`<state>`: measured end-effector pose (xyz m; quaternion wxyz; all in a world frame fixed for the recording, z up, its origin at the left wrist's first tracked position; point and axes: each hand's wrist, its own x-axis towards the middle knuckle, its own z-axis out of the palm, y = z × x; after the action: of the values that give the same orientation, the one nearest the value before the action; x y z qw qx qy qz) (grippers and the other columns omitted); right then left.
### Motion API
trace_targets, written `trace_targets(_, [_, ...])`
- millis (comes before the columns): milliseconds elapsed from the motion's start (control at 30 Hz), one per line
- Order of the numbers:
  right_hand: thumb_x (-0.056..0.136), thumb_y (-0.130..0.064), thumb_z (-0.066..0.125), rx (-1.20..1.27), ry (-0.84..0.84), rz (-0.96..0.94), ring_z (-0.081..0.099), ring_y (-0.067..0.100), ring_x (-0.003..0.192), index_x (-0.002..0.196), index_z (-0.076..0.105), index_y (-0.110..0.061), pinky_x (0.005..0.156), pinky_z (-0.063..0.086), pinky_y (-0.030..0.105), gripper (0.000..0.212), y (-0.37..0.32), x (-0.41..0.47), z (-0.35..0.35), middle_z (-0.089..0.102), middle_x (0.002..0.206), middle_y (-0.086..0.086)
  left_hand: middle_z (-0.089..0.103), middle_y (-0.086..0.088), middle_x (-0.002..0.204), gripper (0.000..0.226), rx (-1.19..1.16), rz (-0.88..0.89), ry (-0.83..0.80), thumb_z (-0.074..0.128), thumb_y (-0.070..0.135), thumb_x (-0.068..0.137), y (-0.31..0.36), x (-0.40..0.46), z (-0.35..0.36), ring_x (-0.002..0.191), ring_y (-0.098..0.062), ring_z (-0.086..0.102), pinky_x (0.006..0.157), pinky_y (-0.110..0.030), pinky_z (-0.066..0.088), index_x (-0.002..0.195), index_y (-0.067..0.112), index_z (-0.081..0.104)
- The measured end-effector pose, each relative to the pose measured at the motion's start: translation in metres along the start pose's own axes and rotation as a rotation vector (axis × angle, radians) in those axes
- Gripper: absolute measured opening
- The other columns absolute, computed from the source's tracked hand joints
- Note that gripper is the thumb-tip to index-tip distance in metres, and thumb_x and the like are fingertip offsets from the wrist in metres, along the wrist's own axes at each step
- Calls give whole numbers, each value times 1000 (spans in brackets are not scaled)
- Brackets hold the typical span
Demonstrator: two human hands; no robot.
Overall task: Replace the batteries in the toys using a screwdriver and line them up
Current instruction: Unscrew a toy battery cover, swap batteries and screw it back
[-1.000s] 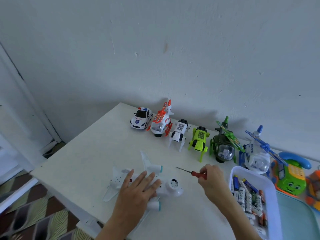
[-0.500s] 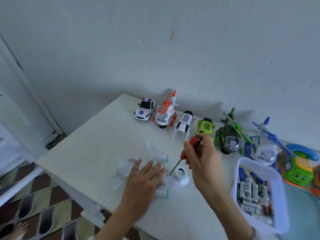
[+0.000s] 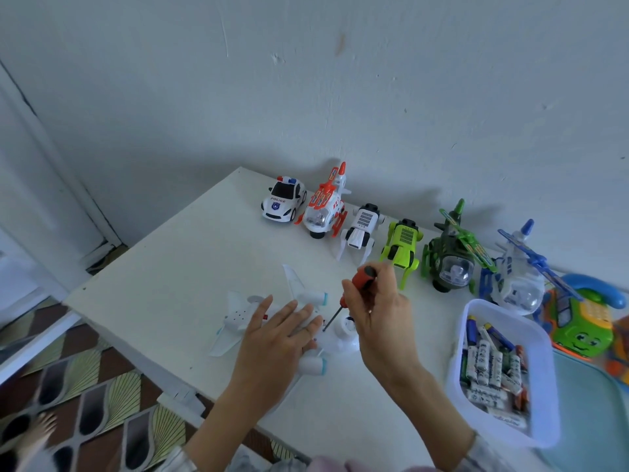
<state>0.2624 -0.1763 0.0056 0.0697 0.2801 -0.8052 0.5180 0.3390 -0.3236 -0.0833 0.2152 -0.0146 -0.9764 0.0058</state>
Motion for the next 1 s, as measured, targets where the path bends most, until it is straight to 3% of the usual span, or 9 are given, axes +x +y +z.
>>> trace_targets(267, [92,-20,60,-21,-41,-39,61,24,61,96,39,-24,56,47,32,21,2,1,2,61,69,5,68,2,120,39,11,1,-4,43,33,87,-1,0,1,110,-20,65,105,-47,30,113,24,71])
trace_targets(367, [93,-19,59,-19,-69,-65,57,17,60,96,38,-27,53,45,23,23,1,2,1,56,68,-3,68,3,119,38,10,6,9,43,33,87,-1,0,1,109,-19,65,104,-46,32,111,24,72])
trace_targets(533, [95,-25,54,-71,-268,-111,53,16,67,98,33,-34,60,43,23,23,-2,3,0,50,74,-9,70,4,115,36,-4,-5,39,45,32,86,0,1,1,106,-19,66,103,-43,32,106,25,74])
trace_targets(800, [92,-11,58,109,56,97,61,9,62,86,41,-28,56,51,29,25,4,2,-2,61,69,1,68,4,119,38,-23,-21,5,43,34,88,-1,1,1,110,-18,65,103,-42,31,110,26,73])
trace_targets(933, [92,-12,58,134,85,126,61,9,61,87,42,-28,54,49,21,23,6,0,-3,63,69,2,68,3,120,41,-23,-27,-21,40,34,88,0,1,0,110,-19,65,104,-42,30,111,25,73])
trace_targets(1000, [91,-13,60,108,21,84,62,11,63,88,42,-31,56,49,23,25,3,1,-5,62,71,-3,68,4,119,40,-29,-32,-21,41,34,88,0,1,0,110,-18,65,103,-41,31,111,26,73])
